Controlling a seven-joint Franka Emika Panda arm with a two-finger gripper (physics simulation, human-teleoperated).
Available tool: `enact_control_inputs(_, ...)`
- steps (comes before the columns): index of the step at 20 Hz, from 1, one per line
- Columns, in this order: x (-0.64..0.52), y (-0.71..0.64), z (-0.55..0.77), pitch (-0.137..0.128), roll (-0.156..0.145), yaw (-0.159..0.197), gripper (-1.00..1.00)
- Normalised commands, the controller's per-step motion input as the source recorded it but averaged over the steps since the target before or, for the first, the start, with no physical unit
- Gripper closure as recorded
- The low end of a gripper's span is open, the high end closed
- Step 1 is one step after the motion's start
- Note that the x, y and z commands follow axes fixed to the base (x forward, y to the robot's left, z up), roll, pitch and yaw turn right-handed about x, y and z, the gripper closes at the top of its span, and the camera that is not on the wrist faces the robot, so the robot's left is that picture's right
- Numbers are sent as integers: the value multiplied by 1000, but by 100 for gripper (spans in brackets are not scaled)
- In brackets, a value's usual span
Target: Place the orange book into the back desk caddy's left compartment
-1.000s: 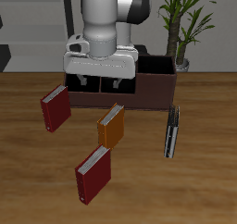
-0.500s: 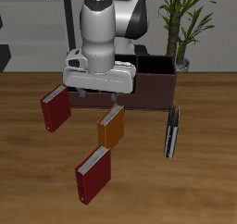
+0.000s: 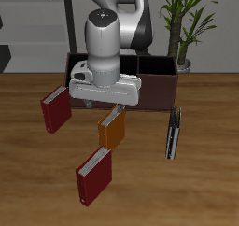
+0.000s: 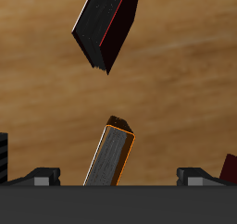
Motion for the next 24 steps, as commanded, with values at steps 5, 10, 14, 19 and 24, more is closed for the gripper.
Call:
enact_control_inputs(5, 71, 59, -255, 27, 3, -1, -100)
enact_control_inputs(10, 5, 50, -367, 24, 4, -19, -100)
enact_control_inputs(14, 26, -20, -416, 39, 11, -38, -100)
enact_control_inputs(19, -16, -38, -274, 34, 1, -22, 100)
enact_control_inputs(24, -77, -79, -55, 13, -13, -20, 100)
